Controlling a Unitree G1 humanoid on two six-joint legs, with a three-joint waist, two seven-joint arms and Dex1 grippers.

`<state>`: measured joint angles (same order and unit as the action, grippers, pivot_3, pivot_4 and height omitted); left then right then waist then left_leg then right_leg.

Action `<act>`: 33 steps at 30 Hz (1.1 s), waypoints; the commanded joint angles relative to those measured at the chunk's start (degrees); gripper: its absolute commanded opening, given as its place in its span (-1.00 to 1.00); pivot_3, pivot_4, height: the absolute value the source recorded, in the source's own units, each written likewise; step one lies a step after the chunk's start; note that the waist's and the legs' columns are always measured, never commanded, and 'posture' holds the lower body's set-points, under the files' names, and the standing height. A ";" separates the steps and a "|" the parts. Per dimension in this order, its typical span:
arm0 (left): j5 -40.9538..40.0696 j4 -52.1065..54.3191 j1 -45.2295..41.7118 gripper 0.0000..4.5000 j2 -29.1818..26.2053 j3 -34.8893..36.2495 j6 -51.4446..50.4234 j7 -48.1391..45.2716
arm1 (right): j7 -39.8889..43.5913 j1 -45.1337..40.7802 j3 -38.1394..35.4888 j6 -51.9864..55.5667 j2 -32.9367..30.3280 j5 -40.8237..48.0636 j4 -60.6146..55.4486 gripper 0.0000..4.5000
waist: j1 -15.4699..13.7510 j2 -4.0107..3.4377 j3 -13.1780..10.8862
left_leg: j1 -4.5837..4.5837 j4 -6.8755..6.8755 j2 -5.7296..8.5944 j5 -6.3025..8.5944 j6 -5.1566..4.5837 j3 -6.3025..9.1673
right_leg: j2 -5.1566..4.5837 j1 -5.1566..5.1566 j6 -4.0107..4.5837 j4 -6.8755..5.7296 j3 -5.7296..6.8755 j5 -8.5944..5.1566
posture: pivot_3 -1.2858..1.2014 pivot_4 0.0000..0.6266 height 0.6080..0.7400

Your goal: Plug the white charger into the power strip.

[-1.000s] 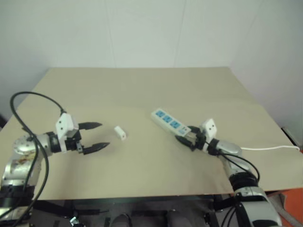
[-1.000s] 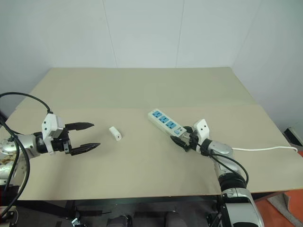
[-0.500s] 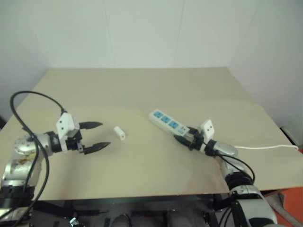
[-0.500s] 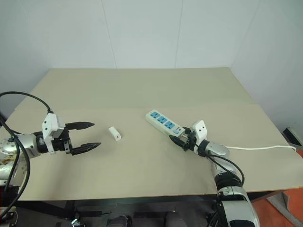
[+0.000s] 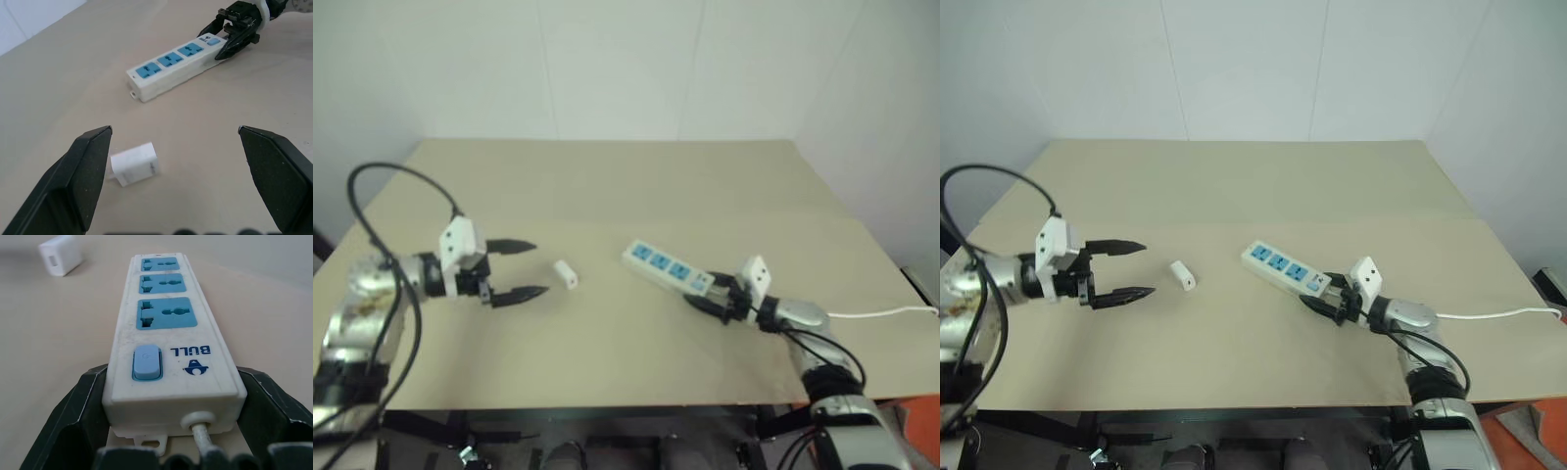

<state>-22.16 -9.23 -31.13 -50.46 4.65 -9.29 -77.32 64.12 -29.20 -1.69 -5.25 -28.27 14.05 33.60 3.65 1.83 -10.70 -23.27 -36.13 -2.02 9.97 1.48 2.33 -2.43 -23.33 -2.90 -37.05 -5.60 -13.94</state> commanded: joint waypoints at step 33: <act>23.63 -67.11 -62.77 1.00 21.61 -70.96 60.29 -15.18 | 4.10 6.41 8.09 11.60 -1.41 -0.84 -17.42 0.52 | 0.37 0.08 -0.06 | -1.02 -0.56 0.07 0.03 -0.08 0.10 | 0.10 -0.80 -0.17 -0.23 -0.14 0.00 | 0.03 -0.52 1.00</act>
<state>0.07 -75.65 -93.66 -28.81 -67.93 50.22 -92.36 67.98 -23.87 4.26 5.38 -30.05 14.14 17.07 4.02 1.91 -10.76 -24.29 -36.70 -1.95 10.00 1.40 2.44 -2.32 -24.13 -3.07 -37.30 -5.75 -13.94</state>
